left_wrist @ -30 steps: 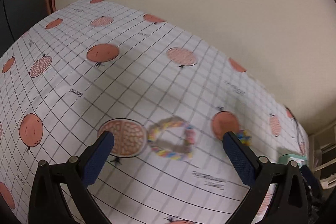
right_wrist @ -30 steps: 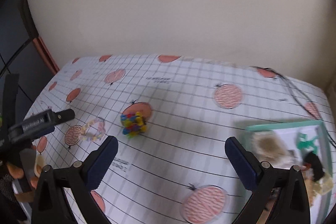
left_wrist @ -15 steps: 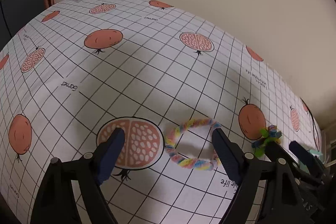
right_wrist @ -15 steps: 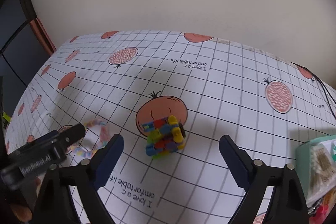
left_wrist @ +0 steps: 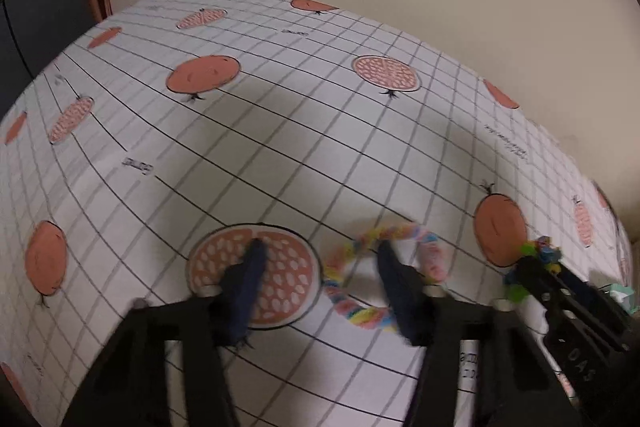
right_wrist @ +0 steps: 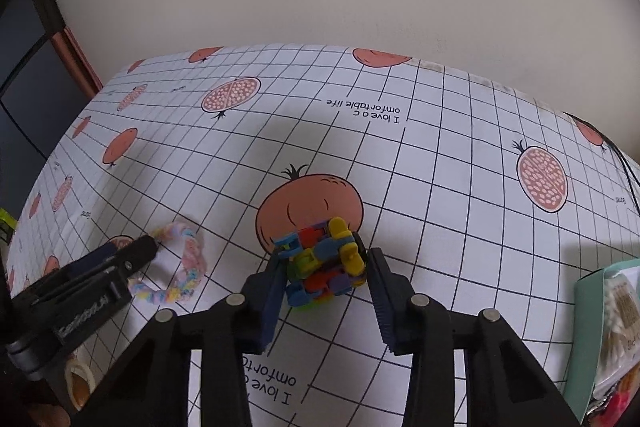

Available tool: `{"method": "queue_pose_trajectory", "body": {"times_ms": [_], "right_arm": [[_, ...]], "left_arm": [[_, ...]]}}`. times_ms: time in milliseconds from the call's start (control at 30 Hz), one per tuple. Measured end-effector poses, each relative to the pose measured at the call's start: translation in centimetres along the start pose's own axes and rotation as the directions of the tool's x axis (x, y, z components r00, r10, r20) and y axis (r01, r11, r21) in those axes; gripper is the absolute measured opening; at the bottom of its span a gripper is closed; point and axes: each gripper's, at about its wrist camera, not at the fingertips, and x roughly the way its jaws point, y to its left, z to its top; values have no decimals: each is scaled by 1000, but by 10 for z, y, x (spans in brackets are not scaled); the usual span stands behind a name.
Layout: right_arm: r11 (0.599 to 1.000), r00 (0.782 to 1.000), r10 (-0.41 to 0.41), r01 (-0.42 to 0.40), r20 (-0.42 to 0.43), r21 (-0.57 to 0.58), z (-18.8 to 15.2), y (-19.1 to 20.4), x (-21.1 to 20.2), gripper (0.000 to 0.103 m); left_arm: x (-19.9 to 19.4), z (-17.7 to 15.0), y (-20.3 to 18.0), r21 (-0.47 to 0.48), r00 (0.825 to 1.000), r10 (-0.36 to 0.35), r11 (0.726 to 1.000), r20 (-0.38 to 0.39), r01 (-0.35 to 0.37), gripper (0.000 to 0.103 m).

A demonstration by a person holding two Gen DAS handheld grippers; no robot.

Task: Organize objects
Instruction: 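Grasp the pastel bead bracelet with the left gripper while the right gripper grasps the block toy, then carry the bracelet and block toy into the tray and release both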

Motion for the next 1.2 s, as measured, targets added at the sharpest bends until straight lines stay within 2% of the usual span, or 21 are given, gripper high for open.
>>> {"method": "queue_pose_trajectory", "body": {"times_ms": [100,167,367,433,700,833,967,1067,1200], "right_arm": [[1000,1000,4,-4,-6,-9,-1,-1,-1,42],[1000,1000,7,-7,-8,-8,-2,-4,-2,42],[1000,1000,25,-25,-7,2,-15,-8,-15,41],[1000,1000,20,-20,-11,-6,-22,-9,-20,41],[1000,1000,24,-24,-4,-3,-49,-15,-57,40],[1000,1000,7,-7,0,-27,-65,-19,-86,40],[999,1000,-18,18,0,-50,-80,-24,-117,40],[997,1000,-28,29,6,-65,-90,-29,-137,40],[999,999,-37,37,2,-36,-104,-45,-160,40]], "left_arm": [[0,-1,-1,41,999,33,999,17,-34,31],[0,0,-1,48,999,36,998,24,-37,14],[0,0,0,34,999,3,999,34,-4,10],[-1,0,1,16,1000,-13,1000,26,13,7],[-7,-11,3,-44,994,-108,993,-23,107,7],[-14,-22,4,-48,994,-98,994,-39,96,7],[-26,-37,7,-94,992,-93,992,-87,85,7],[-34,-50,-3,-70,991,-72,995,-112,64,7],[-51,-71,-10,-68,985,-84,995,-148,74,6]]}}
